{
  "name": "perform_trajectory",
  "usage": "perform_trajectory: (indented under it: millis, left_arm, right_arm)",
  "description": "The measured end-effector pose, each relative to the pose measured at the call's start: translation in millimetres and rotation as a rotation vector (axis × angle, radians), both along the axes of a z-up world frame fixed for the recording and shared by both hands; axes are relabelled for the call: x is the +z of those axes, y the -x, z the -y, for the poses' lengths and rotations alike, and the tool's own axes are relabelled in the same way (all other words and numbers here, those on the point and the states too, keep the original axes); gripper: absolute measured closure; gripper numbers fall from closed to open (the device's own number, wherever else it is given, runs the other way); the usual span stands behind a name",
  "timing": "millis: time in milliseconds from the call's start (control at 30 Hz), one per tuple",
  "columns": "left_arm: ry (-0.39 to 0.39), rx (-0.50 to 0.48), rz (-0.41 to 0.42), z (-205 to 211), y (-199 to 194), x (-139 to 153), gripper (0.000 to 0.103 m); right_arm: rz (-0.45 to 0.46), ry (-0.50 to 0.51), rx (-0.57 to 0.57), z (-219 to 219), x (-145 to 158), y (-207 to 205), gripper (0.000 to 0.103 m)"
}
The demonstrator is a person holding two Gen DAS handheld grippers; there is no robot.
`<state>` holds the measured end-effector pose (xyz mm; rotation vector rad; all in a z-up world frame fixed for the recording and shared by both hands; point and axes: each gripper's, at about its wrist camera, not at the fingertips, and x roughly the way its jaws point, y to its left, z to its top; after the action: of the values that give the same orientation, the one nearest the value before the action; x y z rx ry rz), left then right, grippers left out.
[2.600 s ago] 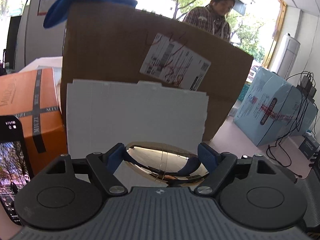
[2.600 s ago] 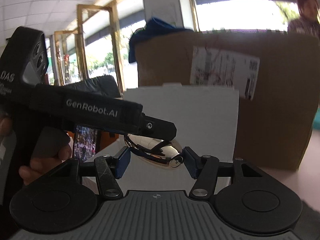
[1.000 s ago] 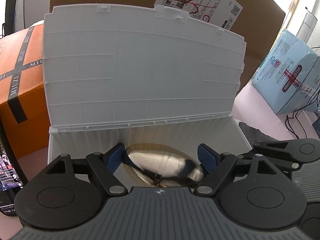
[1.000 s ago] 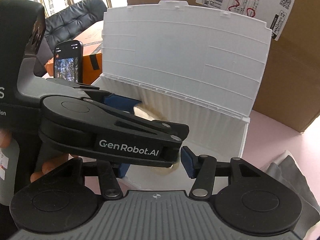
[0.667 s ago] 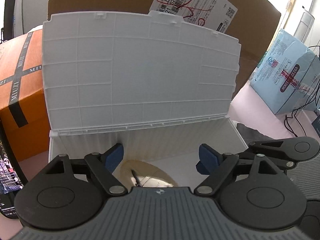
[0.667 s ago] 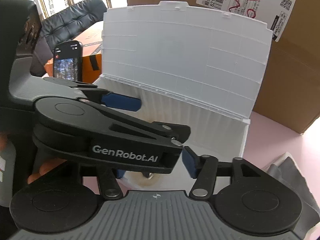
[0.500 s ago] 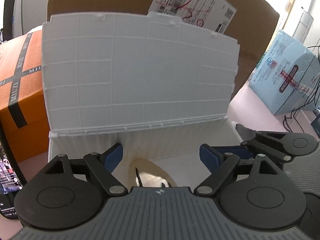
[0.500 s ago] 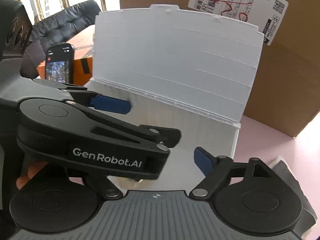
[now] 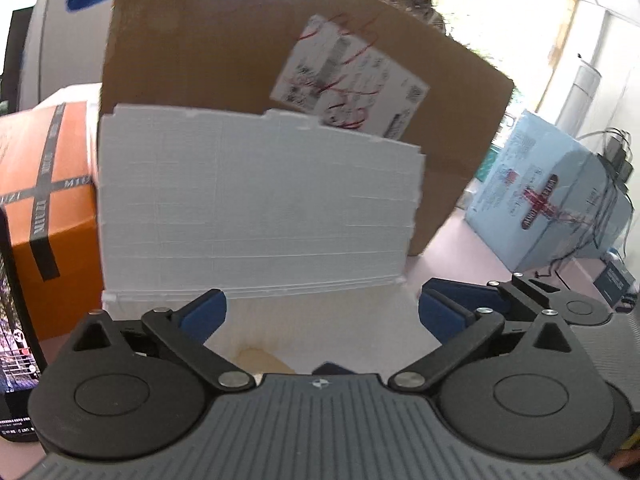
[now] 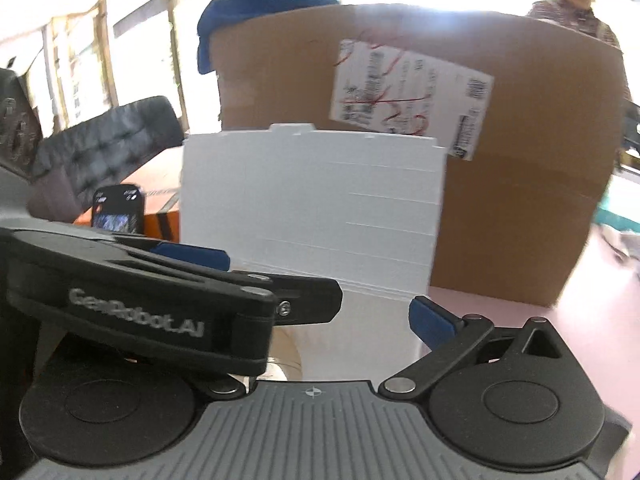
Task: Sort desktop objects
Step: 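Lower the gold compact into the white box and open the left tool, then move the left tool back to the folded grey cloth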
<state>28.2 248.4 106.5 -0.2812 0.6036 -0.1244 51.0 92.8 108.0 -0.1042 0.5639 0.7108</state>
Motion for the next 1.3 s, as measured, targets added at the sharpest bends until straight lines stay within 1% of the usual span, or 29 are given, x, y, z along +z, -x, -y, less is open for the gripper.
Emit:
perform_trajectory:
  millis: [100,200,267,433,600,733,933,1067,1300]
  left_arm:
    - [-0.013,-0.032,0.009,11.3,4.6,3.9,0.000]
    - [-0.036,-0.033,0.035,19.9,11.4,7.6,0.000]
    - [-0.037,-0.034,0.043,23.9,13.6,8.9,0.000]
    - [-0.038,-0.048,0.047,33.5,18.7,9.7,0.000]
    - [-0.083,-0.090,0.074,52.0,26.5,11.7,0.000]
    - [-0.087,-0.128,0.084,67.0,36.0,12.3,0.000]
    - [-0.142,-0.184,0.108,96.0,52.1,9.8,0.000]
    - [-0.137,-0.214,0.105,111.1,59.9,4.6,0.000]
    - [-0.161,-0.233,0.104,130.6,67.4,-4.2,0.000]
  right_arm:
    - [0.012,-0.008,0.020,3.1,-0.2,7.2,0.000]
    - [0.037,-0.005,0.021,9.1,1.9,12.5,0.000]
    - [0.049,-0.005,0.017,11.4,2.5,14.9,0.000]
    - [0.075,-0.005,-0.005,25.5,3.3,28.4,0.000]
    - [0.098,0.028,-0.027,41.7,0.4,47.1,0.000]
    - [0.097,0.020,-0.049,60.6,0.2,59.7,0.000]
    - [0.105,0.020,-0.114,87.7,-7.2,78.9,0.000]
    - [0.092,0.012,-0.161,108.0,-10.7,90.8,0.000]
    - [0.094,0.022,-0.272,151.0,-11.1,109.7,0.000]
